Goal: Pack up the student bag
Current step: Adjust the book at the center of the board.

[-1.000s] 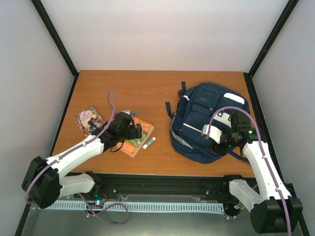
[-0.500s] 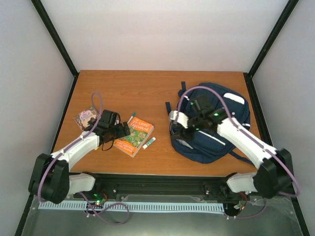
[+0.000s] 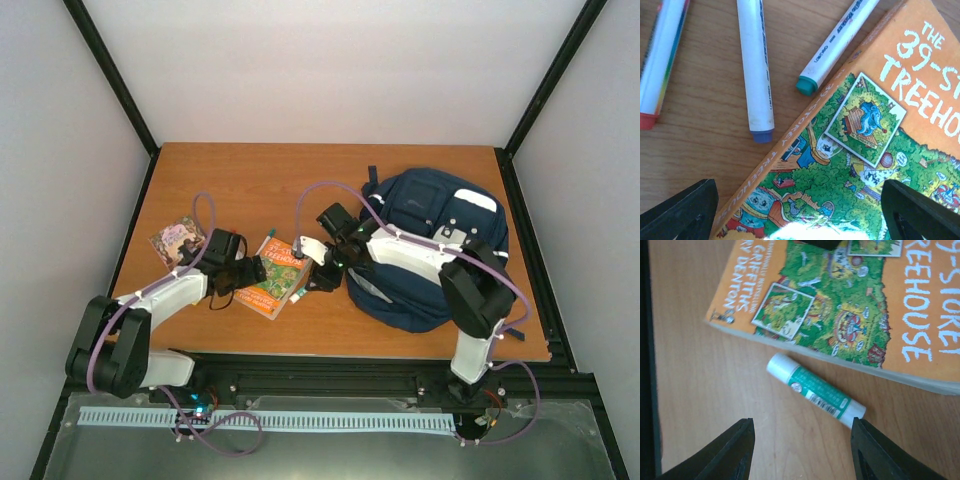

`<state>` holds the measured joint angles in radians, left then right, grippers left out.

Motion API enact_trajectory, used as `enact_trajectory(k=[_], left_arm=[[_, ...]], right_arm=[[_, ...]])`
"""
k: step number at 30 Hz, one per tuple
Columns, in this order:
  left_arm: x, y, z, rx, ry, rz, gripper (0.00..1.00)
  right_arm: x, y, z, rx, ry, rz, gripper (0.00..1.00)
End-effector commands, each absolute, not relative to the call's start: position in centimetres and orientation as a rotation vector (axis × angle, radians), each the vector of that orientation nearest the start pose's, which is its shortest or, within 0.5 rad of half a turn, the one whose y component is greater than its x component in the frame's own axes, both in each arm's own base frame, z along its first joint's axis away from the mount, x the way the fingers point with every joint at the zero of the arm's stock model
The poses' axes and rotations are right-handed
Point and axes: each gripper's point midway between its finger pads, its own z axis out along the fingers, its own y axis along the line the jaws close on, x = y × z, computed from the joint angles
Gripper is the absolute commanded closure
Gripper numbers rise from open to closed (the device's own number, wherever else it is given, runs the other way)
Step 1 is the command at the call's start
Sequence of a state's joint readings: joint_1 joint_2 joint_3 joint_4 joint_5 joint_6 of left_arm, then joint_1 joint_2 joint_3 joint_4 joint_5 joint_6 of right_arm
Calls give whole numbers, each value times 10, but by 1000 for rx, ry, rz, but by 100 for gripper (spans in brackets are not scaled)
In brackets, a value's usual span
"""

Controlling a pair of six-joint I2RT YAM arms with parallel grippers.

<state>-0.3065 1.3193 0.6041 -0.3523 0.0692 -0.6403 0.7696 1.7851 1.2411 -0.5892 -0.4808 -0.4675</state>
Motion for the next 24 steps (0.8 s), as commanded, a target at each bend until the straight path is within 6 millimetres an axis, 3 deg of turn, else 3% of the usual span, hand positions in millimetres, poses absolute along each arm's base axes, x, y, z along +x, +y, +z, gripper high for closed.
enact_trajectory(k=[1, 13, 24], left_arm=[[273, -107, 35, -422, 2675, -472, 9], [255, -118, 40, -417, 2659, -617, 13], [245, -136, 40, -412, 2651, -779, 17]], right_arm=[[258, 359, 91, -1579, 2175, 745, 46], [271, 374, 52, -1554, 2327, 773, 45], [290, 357, 45, -1465, 2392, 712, 43]])
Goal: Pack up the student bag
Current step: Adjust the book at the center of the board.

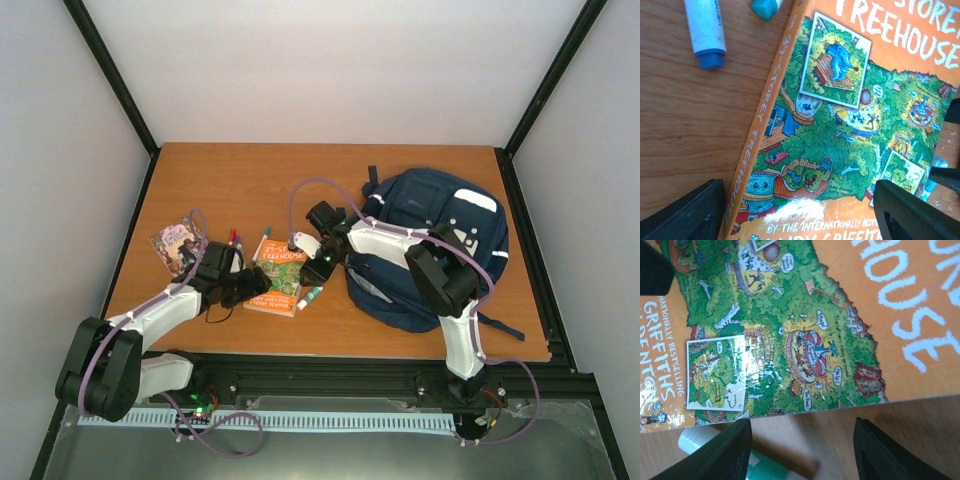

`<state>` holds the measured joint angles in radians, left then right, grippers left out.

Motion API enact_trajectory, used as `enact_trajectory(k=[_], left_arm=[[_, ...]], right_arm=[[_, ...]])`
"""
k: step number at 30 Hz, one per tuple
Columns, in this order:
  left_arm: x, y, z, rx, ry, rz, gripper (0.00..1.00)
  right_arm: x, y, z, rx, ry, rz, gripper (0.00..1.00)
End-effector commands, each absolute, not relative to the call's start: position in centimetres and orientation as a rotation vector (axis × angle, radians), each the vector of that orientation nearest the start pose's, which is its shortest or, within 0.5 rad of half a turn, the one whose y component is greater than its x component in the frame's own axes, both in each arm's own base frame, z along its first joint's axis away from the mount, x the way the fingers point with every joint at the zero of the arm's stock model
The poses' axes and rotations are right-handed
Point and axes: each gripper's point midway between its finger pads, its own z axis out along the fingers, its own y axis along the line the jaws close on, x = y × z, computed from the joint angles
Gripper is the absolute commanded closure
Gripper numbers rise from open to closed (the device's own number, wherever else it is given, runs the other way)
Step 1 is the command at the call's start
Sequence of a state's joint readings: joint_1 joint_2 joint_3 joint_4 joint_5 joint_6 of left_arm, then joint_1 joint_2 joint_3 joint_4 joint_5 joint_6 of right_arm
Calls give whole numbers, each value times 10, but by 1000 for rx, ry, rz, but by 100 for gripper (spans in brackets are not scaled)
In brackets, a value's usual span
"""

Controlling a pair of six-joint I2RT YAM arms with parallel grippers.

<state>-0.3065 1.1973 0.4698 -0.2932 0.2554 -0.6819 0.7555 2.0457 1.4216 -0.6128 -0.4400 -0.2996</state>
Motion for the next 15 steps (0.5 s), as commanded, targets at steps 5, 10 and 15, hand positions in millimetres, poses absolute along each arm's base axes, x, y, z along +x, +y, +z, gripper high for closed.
enact_trajectory(k=[5, 10, 15], left_arm=[[242, -145, 41, -393, 2651, -809, 19], [240, -155, 45, -353, 2654, -825, 20], [241, -160, 47, -333, 2648, -837, 21]], right_arm=[[280, 349, 62, -1525, 2298, 777, 42], [255, 336, 79, -1672, 2167, 799, 40], [230, 311, 88, -1866, 1972, 728, 38]])
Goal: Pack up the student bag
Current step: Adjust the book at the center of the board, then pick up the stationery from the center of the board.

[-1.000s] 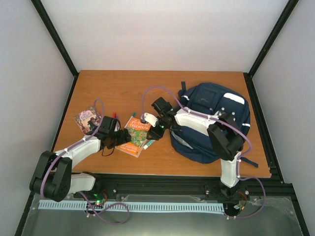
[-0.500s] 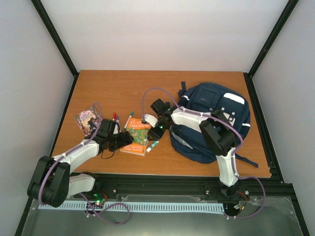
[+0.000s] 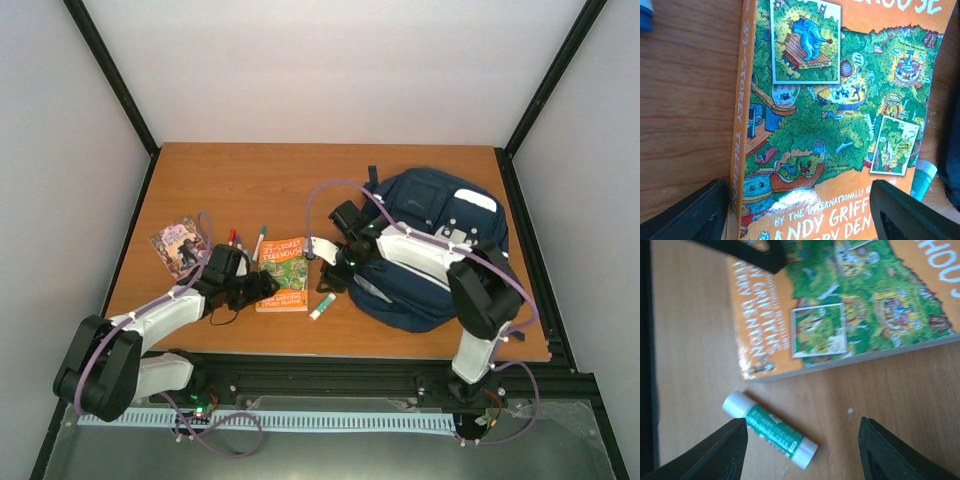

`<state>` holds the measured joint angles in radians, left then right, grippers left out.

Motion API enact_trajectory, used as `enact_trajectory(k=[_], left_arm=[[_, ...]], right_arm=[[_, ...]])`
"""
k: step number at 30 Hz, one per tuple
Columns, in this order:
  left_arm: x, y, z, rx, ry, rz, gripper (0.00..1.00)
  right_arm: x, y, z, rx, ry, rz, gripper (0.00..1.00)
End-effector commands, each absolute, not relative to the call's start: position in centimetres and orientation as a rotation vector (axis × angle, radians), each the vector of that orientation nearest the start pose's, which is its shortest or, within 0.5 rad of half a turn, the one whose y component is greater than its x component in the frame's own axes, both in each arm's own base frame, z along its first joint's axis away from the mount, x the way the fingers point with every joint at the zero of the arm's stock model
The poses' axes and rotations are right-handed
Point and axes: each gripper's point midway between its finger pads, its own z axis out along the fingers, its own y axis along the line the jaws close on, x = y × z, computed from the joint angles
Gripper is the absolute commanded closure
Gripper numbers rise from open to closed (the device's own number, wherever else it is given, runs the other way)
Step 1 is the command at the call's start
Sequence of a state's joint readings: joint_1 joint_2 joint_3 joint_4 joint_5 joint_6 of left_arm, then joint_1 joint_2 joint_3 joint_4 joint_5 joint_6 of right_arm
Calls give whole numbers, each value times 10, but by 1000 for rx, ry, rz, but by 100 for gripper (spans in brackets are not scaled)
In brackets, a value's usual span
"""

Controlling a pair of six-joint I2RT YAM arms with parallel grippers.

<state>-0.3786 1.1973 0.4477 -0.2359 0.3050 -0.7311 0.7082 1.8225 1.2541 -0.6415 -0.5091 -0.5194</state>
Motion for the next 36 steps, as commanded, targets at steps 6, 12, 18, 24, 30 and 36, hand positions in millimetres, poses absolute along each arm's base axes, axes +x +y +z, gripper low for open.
enact_trajectory(k=[6, 12, 18, 24, 30, 36], left_arm=[[243, -174, 44, -300, 2645, -895, 21], [246, -183, 42, -278, 2654, -918, 22], [245, -179, 37, -284, 2667, -885, 22], [244, -177, 36, -287, 2670, -877, 22], [245, -177, 38, -282, 2666, -867, 22], [247, -177, 37, -277, 2672, -861, 21]], right_arm=[[215, 291, 79, -2000, 1869, 637, 38], [205, 281, 55, -2133, 1765, 433, 37], [200, 279, 32, -2219, 1702, 285, 36], [192, 280, 24, -2267, 1692, 281, 52], [190, 277, 23, -2275, 1690, 277, 68], [189, 276, 21, -2276, 1701, 280, 66]])
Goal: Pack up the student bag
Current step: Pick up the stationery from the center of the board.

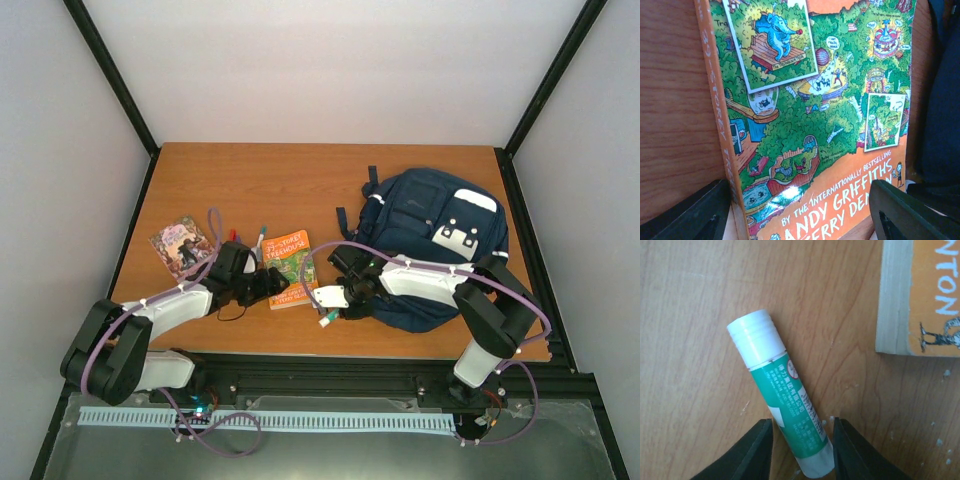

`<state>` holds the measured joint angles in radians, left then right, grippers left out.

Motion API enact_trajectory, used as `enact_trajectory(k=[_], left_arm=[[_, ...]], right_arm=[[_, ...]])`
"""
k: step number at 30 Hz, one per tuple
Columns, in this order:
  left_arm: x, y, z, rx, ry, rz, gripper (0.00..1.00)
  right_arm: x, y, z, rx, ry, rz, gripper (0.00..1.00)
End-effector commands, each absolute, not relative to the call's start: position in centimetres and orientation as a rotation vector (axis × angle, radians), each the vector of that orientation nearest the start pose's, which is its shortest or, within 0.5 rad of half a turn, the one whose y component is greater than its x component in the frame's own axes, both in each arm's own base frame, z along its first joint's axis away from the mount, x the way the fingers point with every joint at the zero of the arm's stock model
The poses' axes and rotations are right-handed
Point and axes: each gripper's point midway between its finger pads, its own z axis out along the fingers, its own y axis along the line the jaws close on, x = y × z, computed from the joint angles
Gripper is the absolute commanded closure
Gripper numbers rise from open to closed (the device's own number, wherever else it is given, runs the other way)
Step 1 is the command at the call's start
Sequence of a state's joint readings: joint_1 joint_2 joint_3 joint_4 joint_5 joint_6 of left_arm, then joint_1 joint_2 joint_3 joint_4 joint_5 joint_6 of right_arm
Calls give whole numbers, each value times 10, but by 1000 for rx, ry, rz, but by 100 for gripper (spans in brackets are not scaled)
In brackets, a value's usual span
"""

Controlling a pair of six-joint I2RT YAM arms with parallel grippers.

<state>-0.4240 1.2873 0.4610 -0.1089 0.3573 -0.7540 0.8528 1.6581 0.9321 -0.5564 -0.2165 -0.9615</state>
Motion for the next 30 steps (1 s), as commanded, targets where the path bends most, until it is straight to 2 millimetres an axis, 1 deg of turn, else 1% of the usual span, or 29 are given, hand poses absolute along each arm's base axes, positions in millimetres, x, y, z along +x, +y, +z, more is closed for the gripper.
enact_trajectory(k=[1, 3, 5, 6, 8, 10, 11, 13, 15, 18, 19, 21, 24, 26, 28, 29, 30], left_arm=[[247, -177, 37, -276, 2674, -860, 21], [248, -177, 37, -274, 2674, -857, 21], [249, -177, 37, -275, 2673, -852, 21], [249, -177, 38, -275, 2673, -850, 21], [251, -175, 42, -281, 2664, -838, 19], [253, -172, 53, -283, 2632, -819, 18], [255, -168, 61, -284, 2615, -793, 16], [258, -159, 82, -284, 2575, -733, 13], [262, -146, 108, -300, 2529, -652, 11], [263, -113, 148, -382, 2441, -469, 9], [264, -96, 164, -430, 2386, -387, 8], [259, -72, 198, -499, 2274, -315, 6], [250, -46, 239, -561, 2134, -261, 5], [244, -38, 258, -565, 2080, -248, 5], [239, -31, 269, -564, 2060, -230, 5], [236, -30, 271, -561, 2056, -228, 5], [235, -29, 272, -559, 2056, -229, 5]], right_arm=[[188, 276, 21, -2275, 1704, 285, 61], [188, 278, 21, -2269, 1707, 295, 58], [186, 280, 19, -2273, 1711, 298, 58], [186, 282, 17, -2277, 1713, 296, 59], [185, 284, 14, -2286, 1711, 281, 66], [184, 288, 14, -2287, 1707, 281, 72], [184, 290, 18, -2275, 1710, 286, 75], [185, 297, 30, -2246, 1705, 322, 78], [186, 309, 50, -2200, 1700, 379, 79], [189, 334, 83, -2115, 1696, 482, 80], [191, 343, 90, -2088, 1704, 510, 80], [200, 365, 99, -2038, 1733, 537, 80], [217, 398, 97, -1979, 1798, 520, 80], [229, 418, 90, -1954, 1838, 490, 80], [240, 435, 82, -1935, 1874, 456, 80], [245, 443, 80, -1924, 1889, 445, 80], [248, 451, 72, -1923, 1906, 442, 80]])
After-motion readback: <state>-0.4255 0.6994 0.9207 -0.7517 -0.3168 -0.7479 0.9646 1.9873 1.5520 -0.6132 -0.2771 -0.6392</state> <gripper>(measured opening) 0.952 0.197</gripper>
